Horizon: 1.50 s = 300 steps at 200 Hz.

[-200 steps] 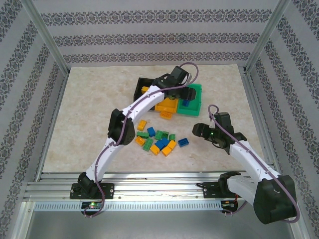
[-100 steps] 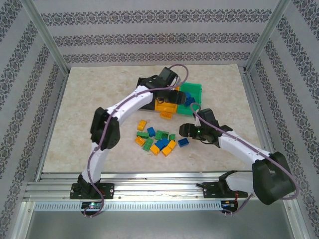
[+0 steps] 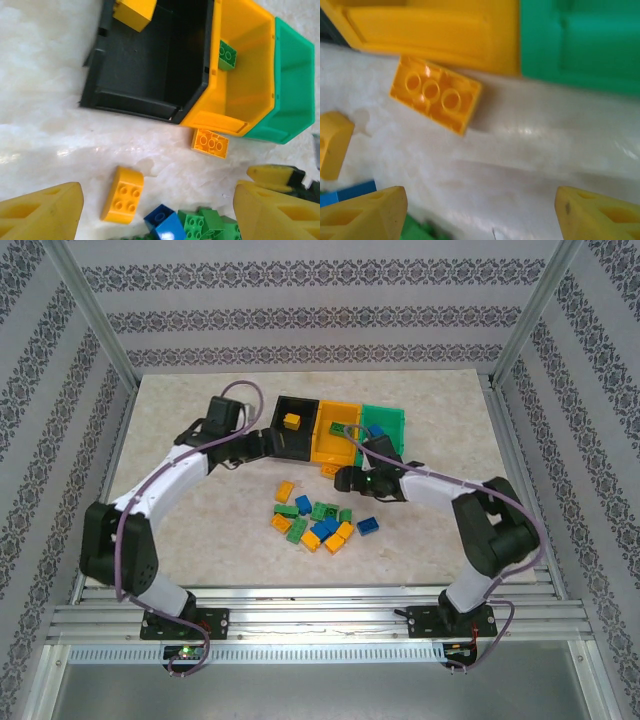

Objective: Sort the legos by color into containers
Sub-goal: Rotate the container at the top-center of the table.

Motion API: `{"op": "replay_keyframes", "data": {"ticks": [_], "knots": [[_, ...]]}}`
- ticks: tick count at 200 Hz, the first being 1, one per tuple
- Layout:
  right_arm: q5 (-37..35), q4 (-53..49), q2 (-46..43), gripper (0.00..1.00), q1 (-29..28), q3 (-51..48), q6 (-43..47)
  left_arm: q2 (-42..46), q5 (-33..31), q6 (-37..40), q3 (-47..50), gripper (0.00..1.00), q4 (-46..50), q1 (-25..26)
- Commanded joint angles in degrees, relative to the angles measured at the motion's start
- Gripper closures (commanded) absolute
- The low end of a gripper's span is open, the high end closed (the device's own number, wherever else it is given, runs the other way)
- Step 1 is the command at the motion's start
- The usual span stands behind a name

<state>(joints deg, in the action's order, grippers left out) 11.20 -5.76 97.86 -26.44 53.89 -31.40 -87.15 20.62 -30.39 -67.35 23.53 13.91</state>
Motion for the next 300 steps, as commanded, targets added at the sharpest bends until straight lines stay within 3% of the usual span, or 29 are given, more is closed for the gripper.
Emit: {"op": "replay_keyframes", "data": {"ticks": [1, 74, 227, 281, 300], "knots": [[-1.55, 1.12, 3.99, 0.22, -0.77, 5.05, 1.58, 5.62, 2.2, 1.55, 3.64, 0.21, 0.52, -3.8], [-2.17, -3.02, 13.38, 0.22, -1.51, 14.94, 2.99, 11.01, 4.84, 8.15, 6.89, 0.2, 7.79, -11.72], [-8.71, -11.55, 20.48, 0.27, -7.72, 23.19, 9.6, 7.62, 11.19, 10.0, 9.58, 0.19, 6.25, -17.23], [-7.79, -10.39, 20.69, 0.46, -9.12, 24.59, 7.4, 8.15, 10.94, 10.44, 9.99, 0.2, 6.87, -17.21], [-7.83, -10.03, 19.83, 0.58, -9.2, 24.26, 6.93, 8.6, 10.95, 10.62, 9.95, 0.2, 6.88, -17.16]]}}
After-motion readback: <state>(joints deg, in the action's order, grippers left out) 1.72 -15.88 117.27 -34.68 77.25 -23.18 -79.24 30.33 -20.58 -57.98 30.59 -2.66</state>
